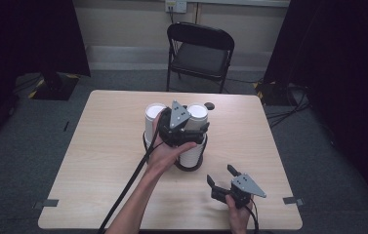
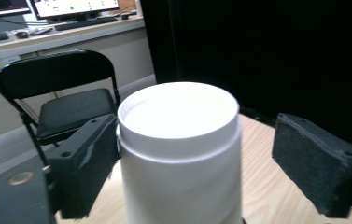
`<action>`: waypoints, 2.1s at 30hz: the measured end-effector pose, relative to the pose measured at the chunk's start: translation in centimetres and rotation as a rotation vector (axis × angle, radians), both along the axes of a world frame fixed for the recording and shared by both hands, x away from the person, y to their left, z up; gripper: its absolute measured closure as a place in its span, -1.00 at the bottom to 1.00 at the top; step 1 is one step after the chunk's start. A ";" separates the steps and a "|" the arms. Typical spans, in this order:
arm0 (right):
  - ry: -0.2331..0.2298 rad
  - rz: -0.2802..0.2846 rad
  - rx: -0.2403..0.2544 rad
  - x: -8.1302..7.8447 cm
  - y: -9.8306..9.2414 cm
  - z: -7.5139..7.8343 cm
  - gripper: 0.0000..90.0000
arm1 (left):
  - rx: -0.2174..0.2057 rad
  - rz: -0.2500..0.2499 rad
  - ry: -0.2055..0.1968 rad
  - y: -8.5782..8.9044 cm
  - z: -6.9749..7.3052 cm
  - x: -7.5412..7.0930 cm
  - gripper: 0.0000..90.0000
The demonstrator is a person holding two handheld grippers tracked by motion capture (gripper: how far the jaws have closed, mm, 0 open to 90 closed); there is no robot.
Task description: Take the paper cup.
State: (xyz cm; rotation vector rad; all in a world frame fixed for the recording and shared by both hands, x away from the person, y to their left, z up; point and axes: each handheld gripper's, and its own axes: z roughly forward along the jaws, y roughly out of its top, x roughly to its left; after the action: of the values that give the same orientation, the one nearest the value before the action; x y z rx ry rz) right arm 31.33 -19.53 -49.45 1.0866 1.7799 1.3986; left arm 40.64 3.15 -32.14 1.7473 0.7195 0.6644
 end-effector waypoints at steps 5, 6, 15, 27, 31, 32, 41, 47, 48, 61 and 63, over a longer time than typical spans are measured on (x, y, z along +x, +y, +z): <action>-0.001 0.001 0.001 0.0 0.0 0.0 -0.69 | 0.039 0.008 0.007 -0.6 0.0 0.7 -0.66; -0.002 -0.001 0.001 -0.1 0.0 0.0 -0.69 | 0.042 0.007 0.009 -0.7 0.0 0.9 -0.66; -0.006 0.002 -0.003 -0.1 0.0 0.0 -0.69 | 0.054 0.011 0.058 -1.1 0.0 1.8 -0.60; -0.006 0.003 -0.003 -0.1 0.0 0.0 -0.69 | 0.053 0.000 0.135 -1.5 -1.2 3.1 -0.54; -0.007 0.005 -0.002 -0.1 0.0 0.0 -0.68 | 0.041 0.011 0.124 -1.6 -1.1 2.9 -0.54; -0.008 0.006 -0.002 -0.1 0.0 0.0 -0.67 | 0.035 0.010 0.121 -1.5 -1.0 2.9 -0.54; -0.008 0.004 -0.003 -0.1 0.0 0.0 -0.67 | -0.007 -0.001 0.106 -1.1 -0.4 2.8 -0.53; -0.009 0.004 -0.005 -0.1 0.0 0.0 -0.67 | -0.019 -0.010 0.096 -0.9 -0.2 2.7 -0.53; -0.009 0.005 -0.005 -0.1 0.0 0.0 -0.67 | -0.025 -0.009 0.094 -0.9 -0.1 2.7 -0.53; -0.008 0.007 -0.005 -0.1 0.0 0.0 -0.67 | -0.072 -0.010 0.069 -0.5 0.7 2.4 -0.53; -0.007 0.007 -0.004 -0.1 0.0 0.0 -0.67 | -0.071 -0.010 0.075 -0.4 0.9 2.4 -0.53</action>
State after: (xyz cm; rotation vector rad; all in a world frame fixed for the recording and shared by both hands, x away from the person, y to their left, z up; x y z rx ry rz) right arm 31.25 -19.48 -49.46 1.0730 1.7818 1.4007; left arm 43.02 2.71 -31.26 1.7164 0.7769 0.5622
